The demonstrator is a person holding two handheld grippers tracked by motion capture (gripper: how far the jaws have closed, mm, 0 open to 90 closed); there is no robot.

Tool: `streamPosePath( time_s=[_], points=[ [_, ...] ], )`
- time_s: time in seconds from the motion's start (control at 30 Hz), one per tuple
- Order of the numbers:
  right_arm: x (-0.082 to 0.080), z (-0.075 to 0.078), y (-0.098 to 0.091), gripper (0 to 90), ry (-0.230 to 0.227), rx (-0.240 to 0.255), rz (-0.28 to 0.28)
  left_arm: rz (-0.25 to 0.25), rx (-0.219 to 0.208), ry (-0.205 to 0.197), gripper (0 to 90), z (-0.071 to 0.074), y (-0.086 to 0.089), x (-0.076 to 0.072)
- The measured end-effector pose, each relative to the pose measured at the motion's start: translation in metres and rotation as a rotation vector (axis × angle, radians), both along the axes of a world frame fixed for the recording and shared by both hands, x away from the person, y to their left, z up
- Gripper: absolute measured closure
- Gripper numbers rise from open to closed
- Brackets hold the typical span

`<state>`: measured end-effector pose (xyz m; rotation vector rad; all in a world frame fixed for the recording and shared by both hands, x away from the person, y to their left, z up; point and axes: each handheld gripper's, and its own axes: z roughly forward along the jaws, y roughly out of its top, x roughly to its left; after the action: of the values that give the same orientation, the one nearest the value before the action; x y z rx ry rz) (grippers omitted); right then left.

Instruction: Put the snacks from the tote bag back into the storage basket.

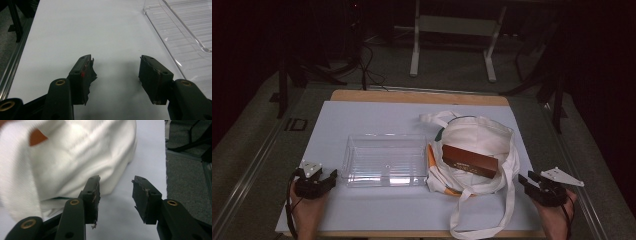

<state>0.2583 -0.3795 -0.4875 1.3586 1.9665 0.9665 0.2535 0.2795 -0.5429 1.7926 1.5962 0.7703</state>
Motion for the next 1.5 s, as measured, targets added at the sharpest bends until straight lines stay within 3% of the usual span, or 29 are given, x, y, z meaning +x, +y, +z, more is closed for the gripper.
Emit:
streamPosePath(
  time_s=[0.5, 0.83, 1.2, 1.5],
  points=[
    [0.004, 0.032, 0.018, 57.1, -0.053, -0.034, 0.087, -0.006, -0.001, 0.001, 44.4, 0.000, 0.000, 0.000],
    [0.007, 0.049, 0.026, 56.0, -0.077, -0.038, 0.117, -0.005, 0.003, 0.000, 44.3, 0.000, 0.000, 0.000],
    [0.014, 0.053, 0.041, 53.2, -0.074, -0.043, 0.175, -0.006, 0.002, 0.005, 44.0, 0.000, 0.000, 0.001],
    [0.023, 0.060, 0.056, 52.1, -0.072, -0.080, 0.225, -0.004, 0.000, 0.006, 43.8, 0.000, 0.000, 0.001]
  ],
)
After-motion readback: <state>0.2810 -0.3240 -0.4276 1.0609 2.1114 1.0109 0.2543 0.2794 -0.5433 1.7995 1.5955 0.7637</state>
